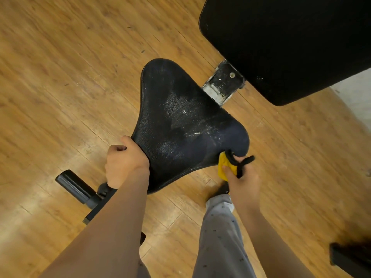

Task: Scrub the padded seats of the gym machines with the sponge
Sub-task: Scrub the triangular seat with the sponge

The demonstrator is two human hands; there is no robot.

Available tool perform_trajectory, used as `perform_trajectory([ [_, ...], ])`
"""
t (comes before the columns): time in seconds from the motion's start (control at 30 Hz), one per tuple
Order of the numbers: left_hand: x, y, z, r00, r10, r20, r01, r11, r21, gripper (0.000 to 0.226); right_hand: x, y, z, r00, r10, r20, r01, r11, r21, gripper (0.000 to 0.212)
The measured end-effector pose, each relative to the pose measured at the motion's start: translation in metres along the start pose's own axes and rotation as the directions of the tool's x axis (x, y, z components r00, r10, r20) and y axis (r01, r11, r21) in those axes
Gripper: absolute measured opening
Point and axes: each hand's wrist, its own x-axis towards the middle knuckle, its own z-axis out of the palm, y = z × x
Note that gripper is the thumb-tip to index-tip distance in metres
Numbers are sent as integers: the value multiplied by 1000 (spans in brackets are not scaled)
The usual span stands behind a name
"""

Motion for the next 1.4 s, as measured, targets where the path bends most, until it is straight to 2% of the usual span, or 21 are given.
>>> perform_trajectory([
  [0.13, -1, -1, 0, 1000, 6, -11, -6, 1000, -3, 45, 6, -2, 2, 998, -19, -65, 22, 999, 39, 29],
  [0.2, 0, 0, 0, 1000, 4, -8, -4, 1000, 0, 44, 14, -3, -4, 980, 92, -176, -71, 990, 121, 27],
  [0.27, 0, 0, 0, 1000, 2, -13, -2, 1000, 7, 44, 24, -3, -7, 929, 242, -281, -189, 961, 201, 28],
  [0.37, 0, 1, -1, 1000, 2, -12, -2, 1000, 4, 42, 19, -8, -2, 908, 282, -311, -207, 945, 253, 21],
  [0.47, 0, 1, -1, 1000, 4, -13, -4, 1000, 15, 42, -15, -22, 20, 959, 196, -206, -141, 957, 253, 13],
  [0.53, 0, 0, -1, 1000, 7, -8, -7, 1000, 24, 43, -37, -30, 38, 992, 78, -104, -58, 981, 186, 18],
  [0.63, -1, 0, -2, 1000, 11, -2, -11, 1000, 16, 42, -38, -36, 41, 999, -29, -18, 30, 997, 69, 29],
  [0.77, -2, 1, -2, 1000, 9, -1, -9, 999, 37, 42, 2, -32, 6, 981, -172, 88, 185, 966, -178, 25],
  [0.9, -2, 0, -1, 1000, 9, -9, -8, 999, 39, 43, 57, -45, -13, 999, -38, -7, 36, 982, -187, 36],
  [1.0, -1, -1, 0, 1000, -1, -10, 1, 1000, 21, 44, 73, -61, -11, 1000, -11, 23, 15, 980, -200, 55],
  [1.07, 0, -1, 1, 1000, -4, -13, 4, 1000, 14, 44, 72, -65, -7, 997, -45, 64, 58, 975, -214, 60],
  [1.13, 0, -1, 2, 1000, 4, -12, -4, 1000, 19, 44, 66, -65, -5, 977, -136, 166, 176, 949, -260, 56],
  [1.2, 2, 0, 3, 1000, 3, -15, -3, 1000, 23, 44, 59, -65, -7, 939, -193, 286, 259, 942, -215, 48],
  [1.27, 2, 0, 3, 1000, -4, -15, 4, 1000, 15, 44, 52, -67, -12, 926, -175, 336, 230, 964, -132, 46],
  [1.4, 4, -1, 4, 1000, -10, -28, 11, 1000, 26, 44, 51, -70, -15, 946, -142, 292, 171, 982, -77, 57],
])
